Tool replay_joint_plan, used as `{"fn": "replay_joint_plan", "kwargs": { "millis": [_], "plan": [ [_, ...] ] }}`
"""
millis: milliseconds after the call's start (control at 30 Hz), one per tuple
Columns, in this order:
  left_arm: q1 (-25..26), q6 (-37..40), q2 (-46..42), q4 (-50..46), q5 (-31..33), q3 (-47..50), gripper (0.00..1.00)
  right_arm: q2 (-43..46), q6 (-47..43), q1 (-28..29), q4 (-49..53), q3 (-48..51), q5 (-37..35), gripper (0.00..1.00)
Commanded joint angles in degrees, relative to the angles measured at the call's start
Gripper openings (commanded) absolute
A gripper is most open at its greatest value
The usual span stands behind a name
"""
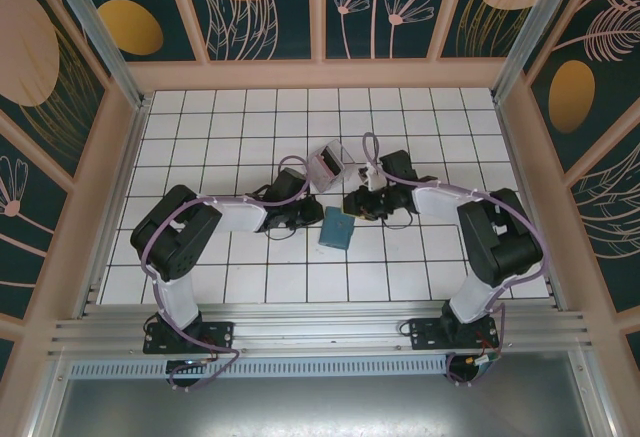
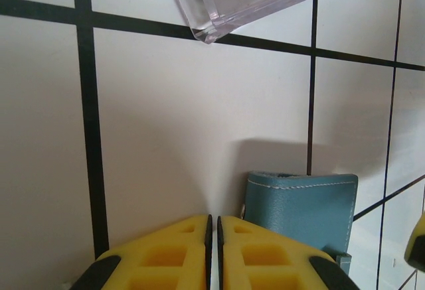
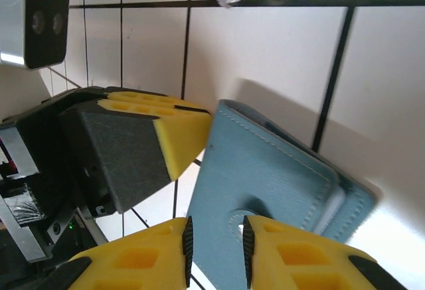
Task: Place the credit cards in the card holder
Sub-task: Close the button on the card holder.
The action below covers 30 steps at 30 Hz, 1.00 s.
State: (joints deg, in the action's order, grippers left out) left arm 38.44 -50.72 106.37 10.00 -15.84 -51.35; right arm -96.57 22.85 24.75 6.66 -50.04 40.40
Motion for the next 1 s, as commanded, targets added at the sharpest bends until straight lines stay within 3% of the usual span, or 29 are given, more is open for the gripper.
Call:
{"fn": "replay_joint_plan", "kwargs": {
  "millis": [0,733,967],
  "plan": [
    [0.4,-0.3,0.5,-1.2,0.7,-1.2,0.15,-2.5,-1.9,1.2,3.4,-1.2,-2.0,0.3],
    [1.1,-0.5,0.1,-1.3,0.5,-1.7,0.15,-4.7,-2.4,5.0,5.7,-3.8,-5.9,0.29],
    [1.5,3.1,-6.8,-5.9,4.7,0.2,0.15,-5.8,-2.7,5.1,5.7,-3.9,-6.3,0.29]
  ]
}}
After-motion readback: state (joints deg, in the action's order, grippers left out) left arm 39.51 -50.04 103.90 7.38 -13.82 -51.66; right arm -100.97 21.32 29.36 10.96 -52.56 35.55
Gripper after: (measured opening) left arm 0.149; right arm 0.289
